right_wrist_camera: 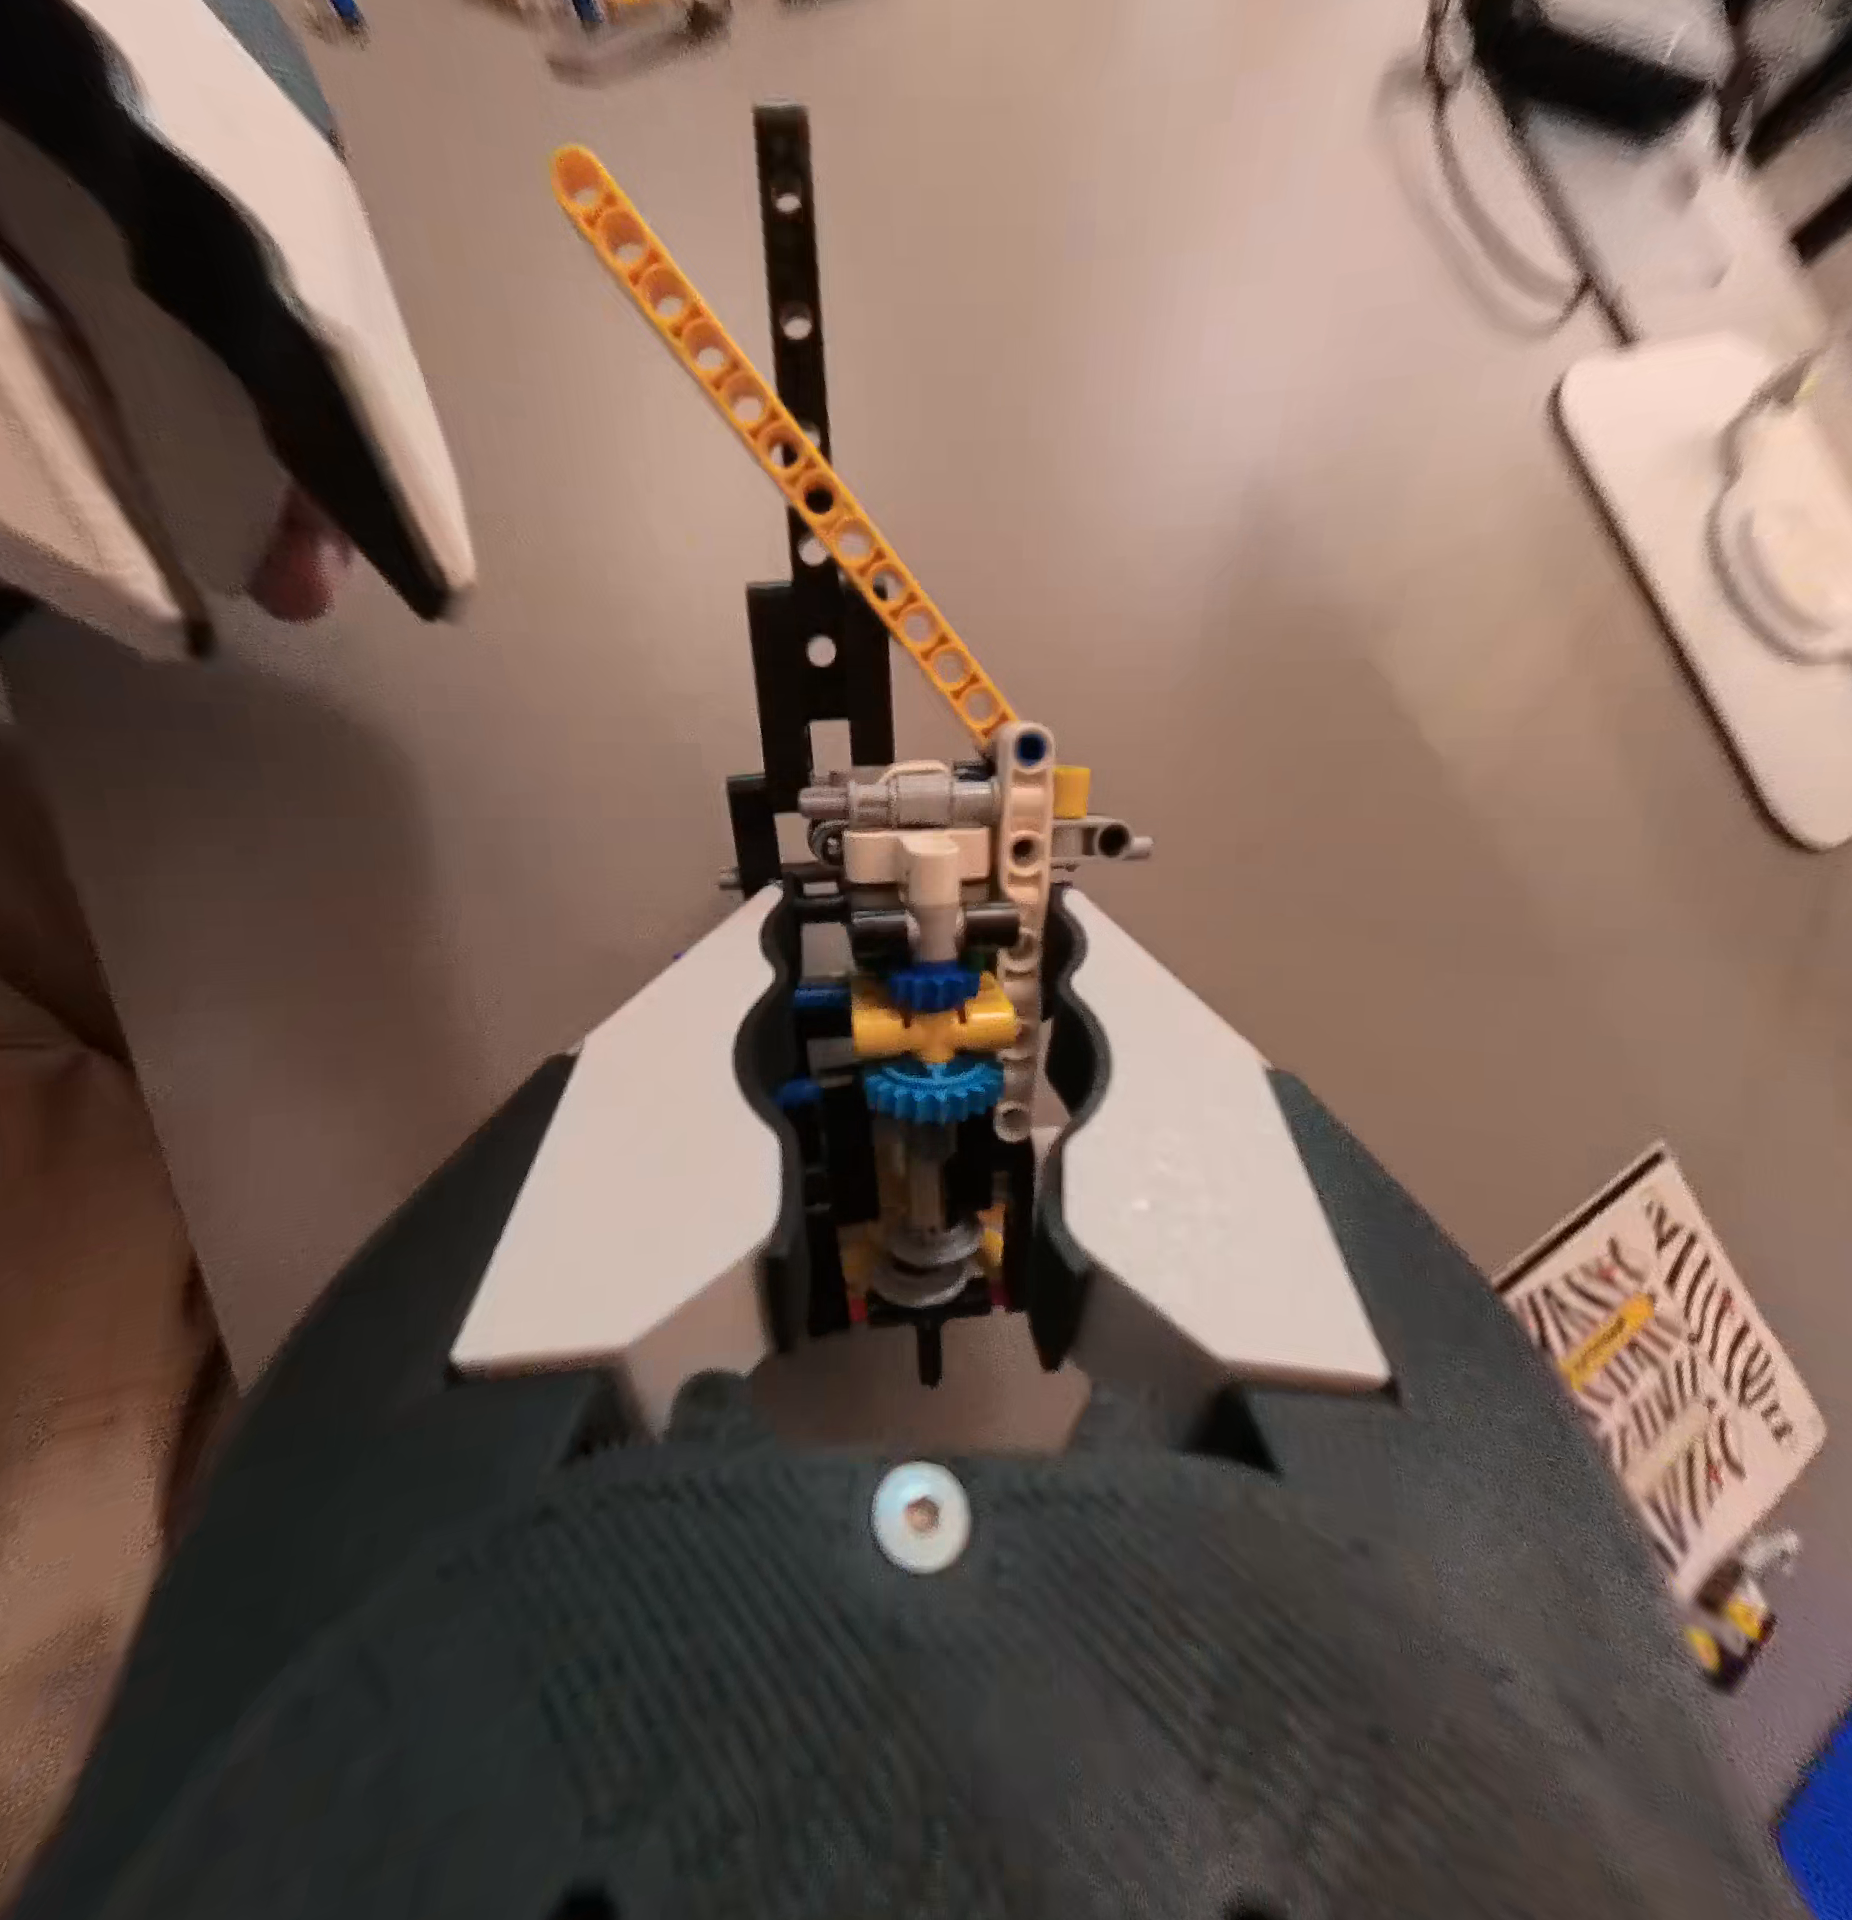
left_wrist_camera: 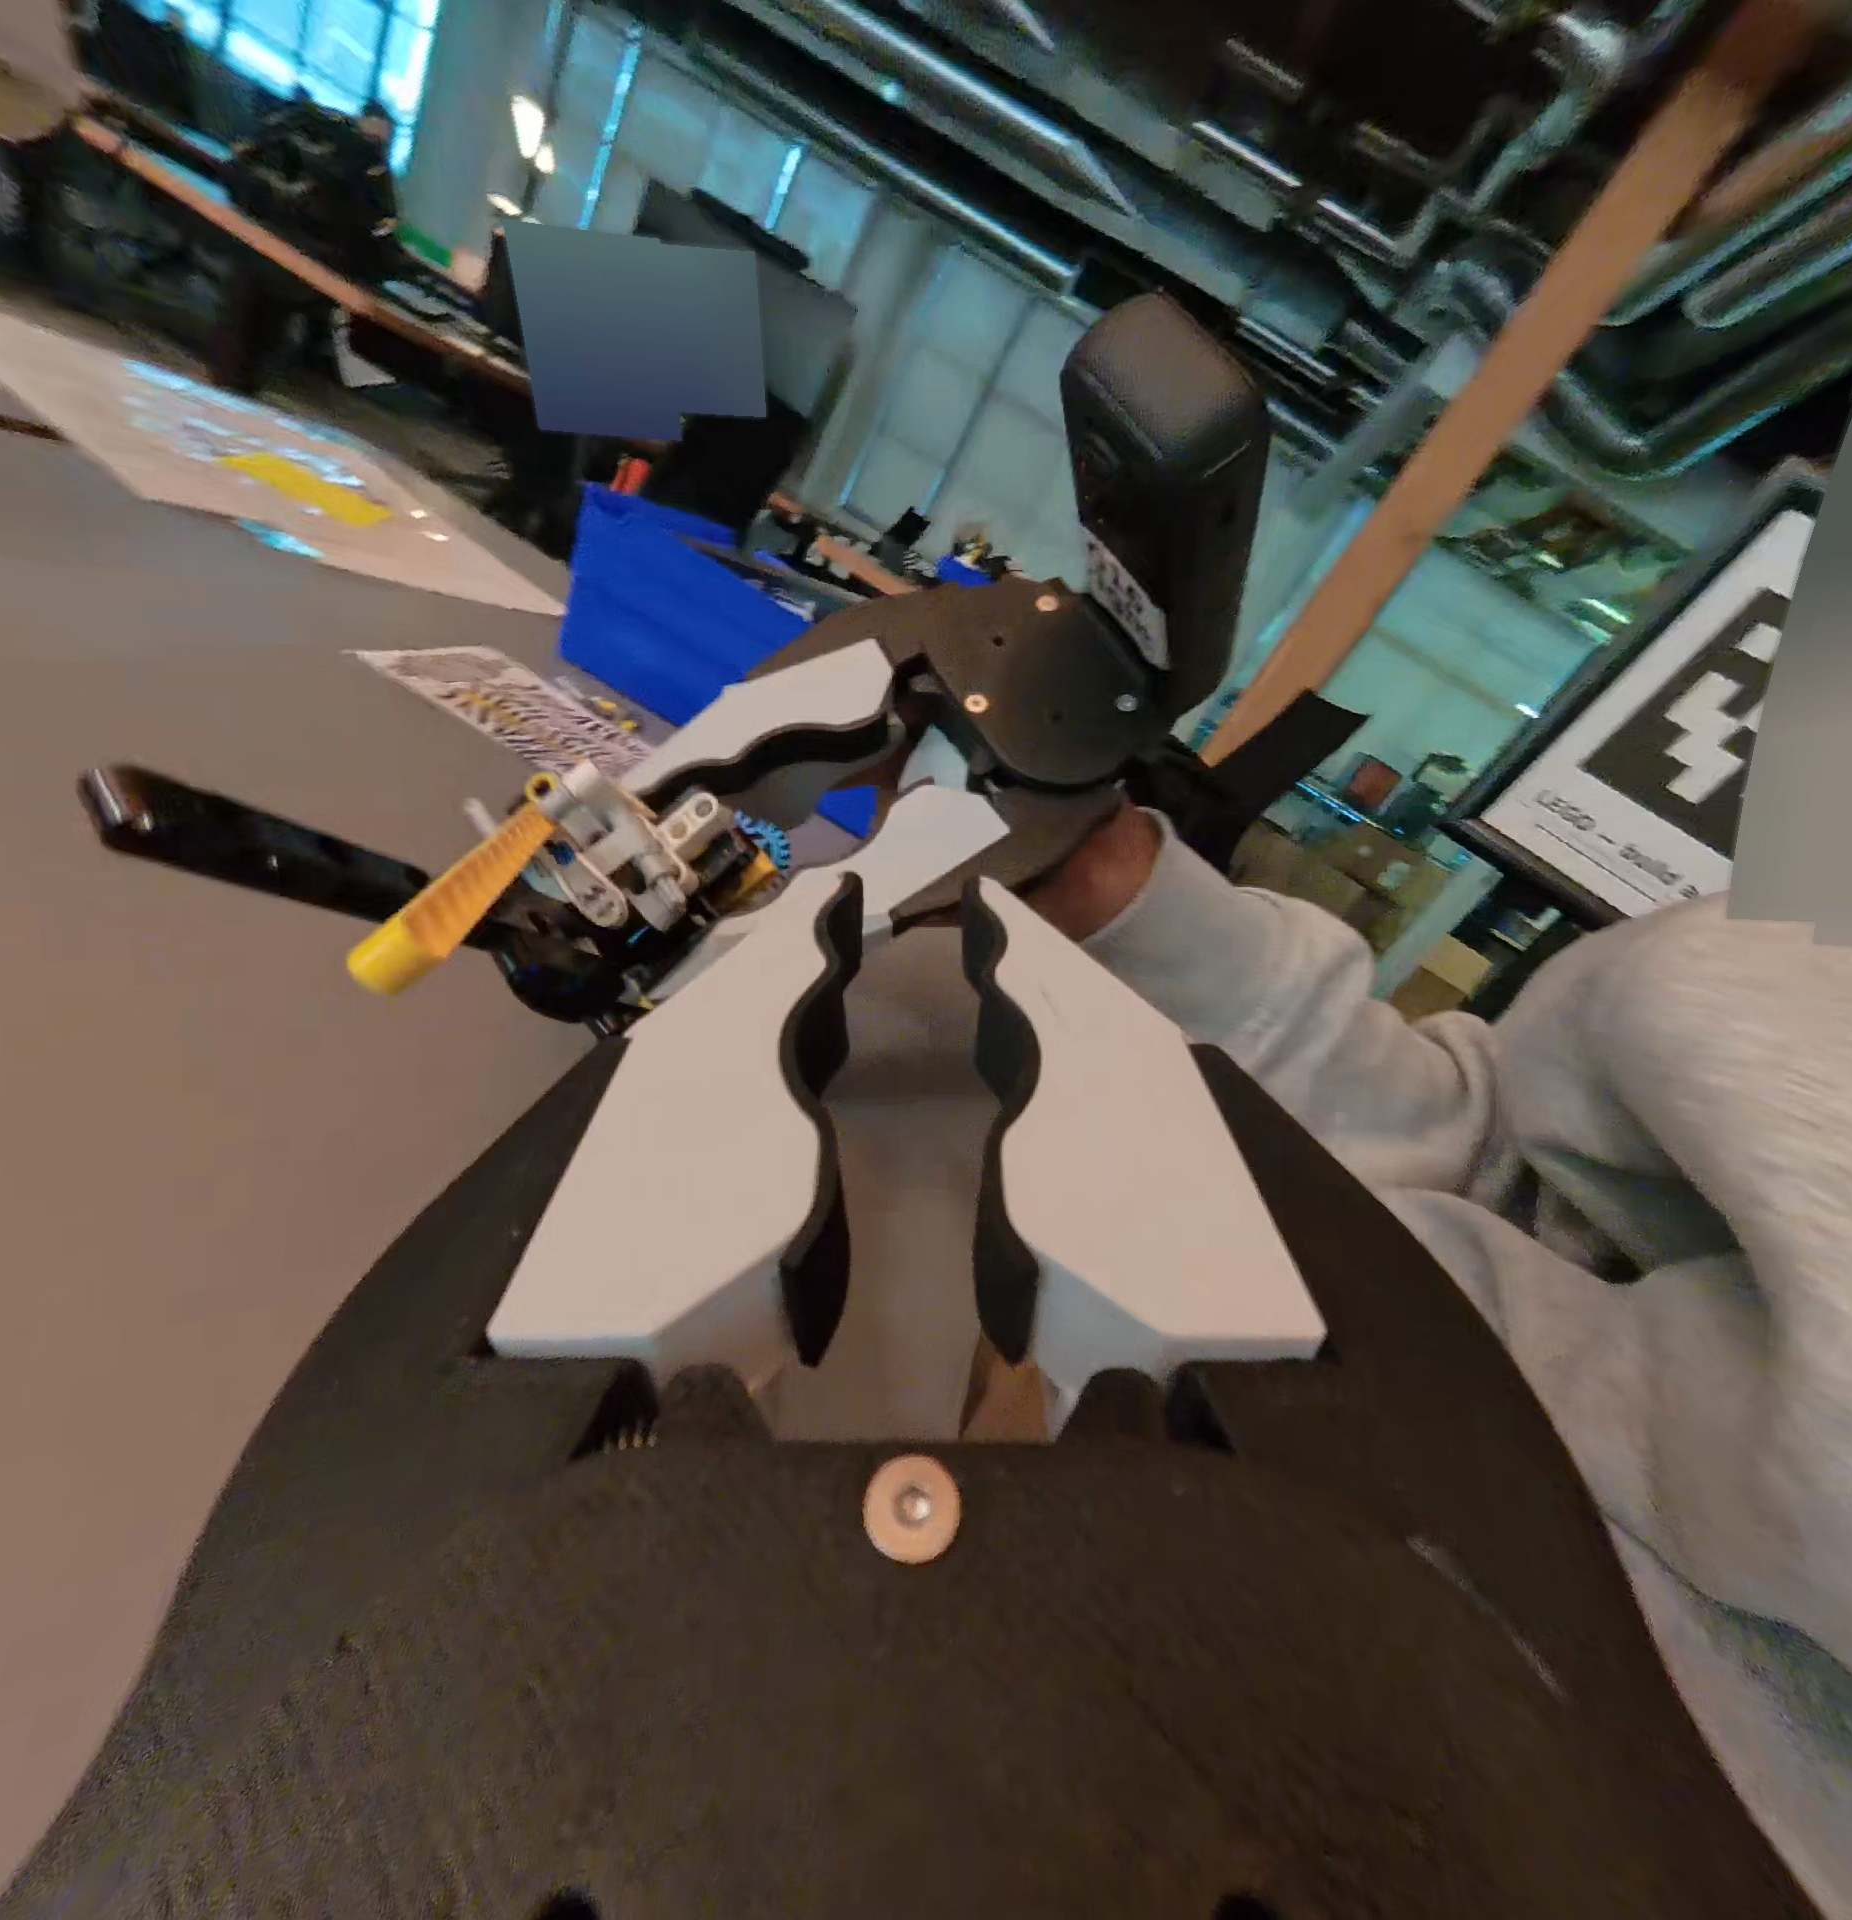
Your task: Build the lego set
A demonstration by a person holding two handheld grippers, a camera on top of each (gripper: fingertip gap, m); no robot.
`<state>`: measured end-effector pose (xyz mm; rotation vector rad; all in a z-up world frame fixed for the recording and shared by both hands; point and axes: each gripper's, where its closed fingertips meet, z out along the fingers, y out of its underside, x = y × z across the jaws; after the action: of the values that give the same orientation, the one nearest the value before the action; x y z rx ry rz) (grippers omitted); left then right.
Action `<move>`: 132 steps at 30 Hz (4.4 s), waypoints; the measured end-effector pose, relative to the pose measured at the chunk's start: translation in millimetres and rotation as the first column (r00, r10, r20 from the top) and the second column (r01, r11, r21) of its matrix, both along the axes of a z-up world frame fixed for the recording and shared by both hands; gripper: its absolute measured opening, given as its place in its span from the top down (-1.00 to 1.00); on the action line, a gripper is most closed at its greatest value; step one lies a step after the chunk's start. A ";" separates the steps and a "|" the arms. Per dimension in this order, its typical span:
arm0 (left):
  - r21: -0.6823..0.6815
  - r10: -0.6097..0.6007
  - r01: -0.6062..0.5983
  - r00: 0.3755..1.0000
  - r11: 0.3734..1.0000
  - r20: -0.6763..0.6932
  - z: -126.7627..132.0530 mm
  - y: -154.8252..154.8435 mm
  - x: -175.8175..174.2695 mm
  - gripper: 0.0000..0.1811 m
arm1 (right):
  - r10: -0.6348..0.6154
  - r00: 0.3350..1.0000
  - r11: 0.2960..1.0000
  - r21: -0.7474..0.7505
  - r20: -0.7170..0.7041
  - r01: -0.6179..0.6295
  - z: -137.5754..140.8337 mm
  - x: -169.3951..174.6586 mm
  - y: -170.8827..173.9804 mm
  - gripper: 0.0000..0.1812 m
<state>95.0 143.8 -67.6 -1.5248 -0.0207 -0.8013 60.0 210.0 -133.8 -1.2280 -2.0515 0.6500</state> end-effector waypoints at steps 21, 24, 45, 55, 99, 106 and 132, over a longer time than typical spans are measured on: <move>0.280 0.004 -0.015 0.999 0.960 0.037 44.1 -23.2 0.4 0.69 | 0.169 0.833 0.791 -0.431 -0.527 -0.434 102.2 33.3 -45.1 0.51; 0.293 0.040 -0.041 0.999 0.955 0.010 44.8 -23.1 0.7 0.64 | 0.182 0.791 0.692 -0.495 -0.584 -0.526 113.5 39.9 -54.6 0.50; 0.300 0.071 -0.050 0.996 0.953 -0.059 41.6 -20.2 7.8 0.61 | 0.129 0.678 0.136 -0.664 -0.724 -0.735 119.8 54.8 -62.8 0.51; 0.296 0.066 -0.052 0.997 0.954 -0.038 42.8 -20.0 6.2 0.66 | 0.177 0.656 -0.022 -0.669 -0.734 -0.743 111.8 59.4 -71.9 0.50; 0.305 0.132 -0.085 0.982 0.948 -0.137 44.9 -19.6 10.4 0.92 | 0.255 0.681 -0.044 -0.712 -0.687 -0.701 101.3 55.0 -86.6 0.51; 0.296 0.134 -0.089 0.982 0.951 -0.135 44.2 -18.2 10.6 0.91 | 0.250 0.681 -0.044 -0.711 -0.688 -0.702 101.4 54.7 -85.9 0.51; 0.307 0.193 -0.128 0.962 0.943 -0.193 44.3 -16.0 10.1 0.91 | 0.235 0.682 -0.054 -0.710 -0.692 -0.702 102.3 54.0 -84.2 0.50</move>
<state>105.0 127.8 -23.3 -1.3027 0.1306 -0.4759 114.0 125.9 -31.6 -0.6217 -1.4913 2.7521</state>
